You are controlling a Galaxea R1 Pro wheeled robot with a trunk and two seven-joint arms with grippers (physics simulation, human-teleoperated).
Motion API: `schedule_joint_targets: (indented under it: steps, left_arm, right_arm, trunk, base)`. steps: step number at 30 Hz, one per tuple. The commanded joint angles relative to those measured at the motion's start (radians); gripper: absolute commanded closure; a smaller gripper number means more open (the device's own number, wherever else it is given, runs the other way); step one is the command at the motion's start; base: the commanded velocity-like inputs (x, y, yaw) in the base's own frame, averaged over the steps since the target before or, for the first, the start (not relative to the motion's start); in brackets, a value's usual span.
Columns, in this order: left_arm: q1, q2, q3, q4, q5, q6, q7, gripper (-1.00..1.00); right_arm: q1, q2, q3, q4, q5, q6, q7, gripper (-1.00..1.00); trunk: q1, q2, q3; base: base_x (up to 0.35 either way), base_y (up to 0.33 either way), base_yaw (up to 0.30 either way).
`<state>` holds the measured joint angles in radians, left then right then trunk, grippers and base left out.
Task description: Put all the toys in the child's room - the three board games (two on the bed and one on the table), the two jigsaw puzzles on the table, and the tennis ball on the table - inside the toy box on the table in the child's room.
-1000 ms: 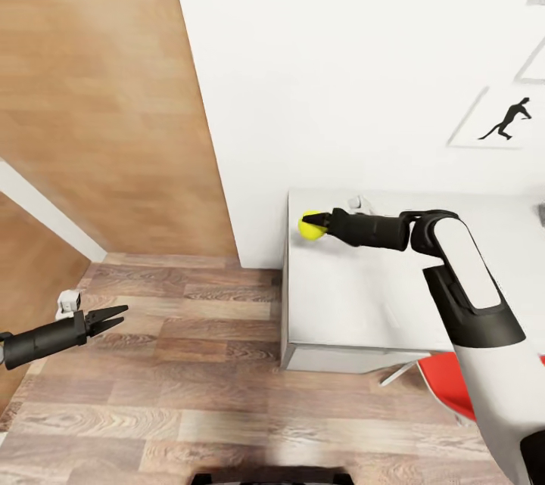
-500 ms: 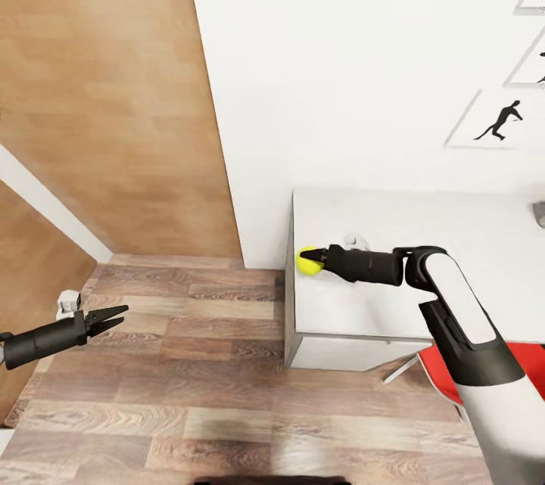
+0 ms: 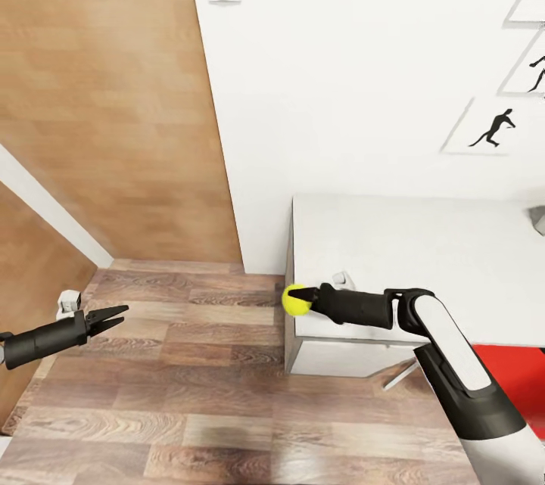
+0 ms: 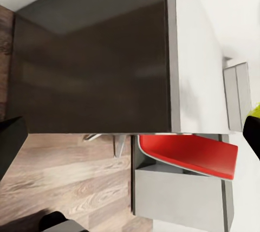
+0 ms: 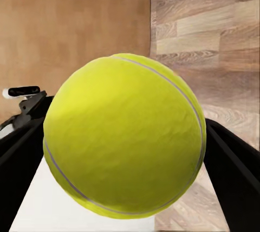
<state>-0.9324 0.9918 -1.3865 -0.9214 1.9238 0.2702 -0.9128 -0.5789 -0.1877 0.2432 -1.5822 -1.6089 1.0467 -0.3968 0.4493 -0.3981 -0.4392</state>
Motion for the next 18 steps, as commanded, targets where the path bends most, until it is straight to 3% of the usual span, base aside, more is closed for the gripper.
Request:
schedule_joint_targets:
  steps: [1, 6, 11, 18]
  left_arm:
    - [-0.004, 0.001, -0.007, -0.001, 0.011, 0.007, -0.003, -1.0]
    - [-0.004, 0.001, -0.007, -0.001, 0.011, 0.008, -0.004, -1.0]
    - [-0.004, 0.002, -0.008, -0.001, 0.011, 0.008, -0.004, -1.0]
    - [-0.004, 0.001, -0.008, -0.001, 0.011, 0.007, -0.004, -1.0]
  right_arm:
    - [0.0, 0.0, 0.01, -0.001, -0.008, 0.001, 0.005, 1.0]
    - [0.001, 0.002, 0.034, -0.001, -0.008, 0.001, 0.029, 1.0]
    - [0.008, 0.002, 0.047, -0.001, -0.008, 0.001, 0.031, 1.0]
    - [0.041, 0.004, 0.177, -0.001, -0.004, 0.001, 0.027, 1.0]
  trunk:
    - [0.001, -0.002, 0.0]
    - [0.001, -0.002, 0.008]
    - [0.001, -0.002, 0.017]
    - [0.001, -0.002, 0.028]
  base:
    - [0.0, 0.0, 0.0]
    - [-0.011, 0.0, 0.0]
    - [-0.194, 0.0, 0.0]
    - [-0.069, 0.0, 0.0]
